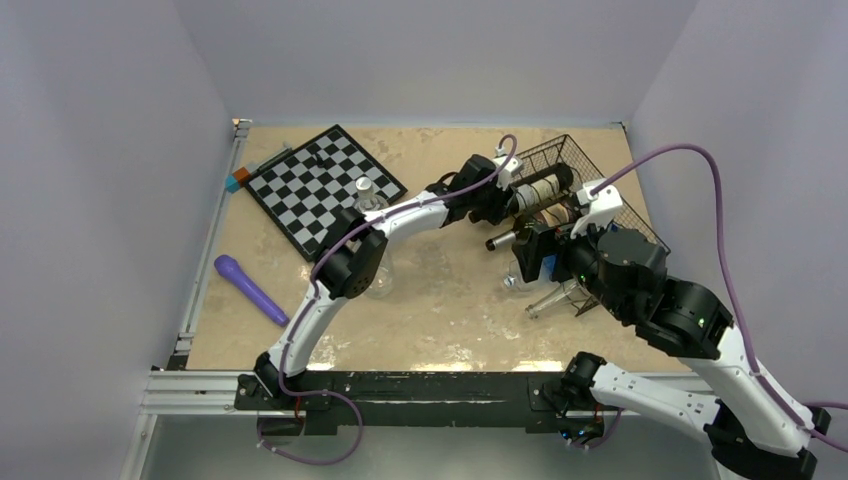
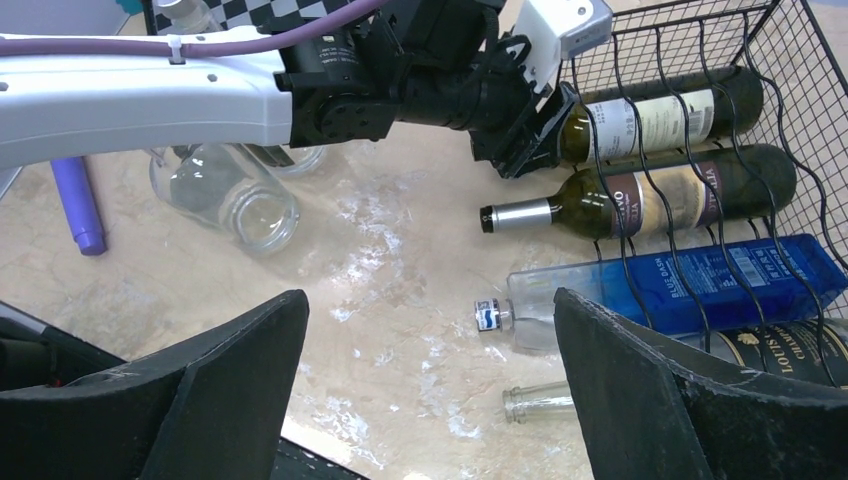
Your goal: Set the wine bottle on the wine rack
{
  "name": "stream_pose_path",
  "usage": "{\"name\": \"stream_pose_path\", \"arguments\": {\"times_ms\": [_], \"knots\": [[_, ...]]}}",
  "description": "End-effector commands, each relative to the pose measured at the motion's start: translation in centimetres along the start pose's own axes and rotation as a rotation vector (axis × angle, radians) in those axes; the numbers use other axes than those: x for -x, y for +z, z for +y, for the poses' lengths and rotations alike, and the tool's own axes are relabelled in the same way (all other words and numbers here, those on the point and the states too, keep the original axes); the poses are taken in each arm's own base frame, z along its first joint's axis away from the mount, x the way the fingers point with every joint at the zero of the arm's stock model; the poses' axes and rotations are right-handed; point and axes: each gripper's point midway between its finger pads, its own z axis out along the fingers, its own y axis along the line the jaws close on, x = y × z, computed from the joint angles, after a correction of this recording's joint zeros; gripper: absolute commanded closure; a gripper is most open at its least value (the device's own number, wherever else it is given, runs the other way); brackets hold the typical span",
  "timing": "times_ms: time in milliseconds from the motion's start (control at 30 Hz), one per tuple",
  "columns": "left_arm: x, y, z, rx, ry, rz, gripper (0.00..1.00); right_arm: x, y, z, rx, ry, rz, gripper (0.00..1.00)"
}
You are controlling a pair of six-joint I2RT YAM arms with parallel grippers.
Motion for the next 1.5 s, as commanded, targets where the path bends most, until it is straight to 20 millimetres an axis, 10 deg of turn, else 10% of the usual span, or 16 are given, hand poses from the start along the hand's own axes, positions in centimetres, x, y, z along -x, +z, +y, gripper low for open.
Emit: {"name": "stream_pose_path", "arguments": {"times_ms": [0, 300, 367, 533, 933, 1267, 1467], "knots": [[9.0, -1.9, -0.7, -0.011, -0.002, -0.253, 0.4, 1.1, -0.4, -0.5, -0.02, 0.021, -0.047, 0.03], [9.9, -3.8, -0.6, 0.011, 0.008, -0.273, 0.27, 1.4, -1.0, -1.0, -0.031, 0.028, -0.057, 0.02], [10.7, -4.9, -0.6, 0.022, 0.005, -0.294, 0.02, 1.3, -1.3, -1.0, -0.026, 0.022, -0.051, 0.01], [12.0, -8.6, -1.5, -0.007, 0.012, -0.31, 0.01, 1.9, -2.2, -1.3, -0.015, 0.029, -0.073, 0.01], [15.5, -26.1, -3.1, 0.003, 0.039, -0.336, 0.01, 4.6, -3.5, 1.1, 0.121, 0.004, -0.104, 0.01], [6.3, -40.8, 4.0, 0.397, -0.19, -0.125, 0.01, 4.0, 0.2, 5.7, 0.246, 0.003, -0.041, 0.01], [0.4, -44.5, 6.2, 0.517, -0.274, -0.075, 0.01, 2.7, 2.9, 8.9, 0.322, 0.031, 0.046, 0.02]]}}
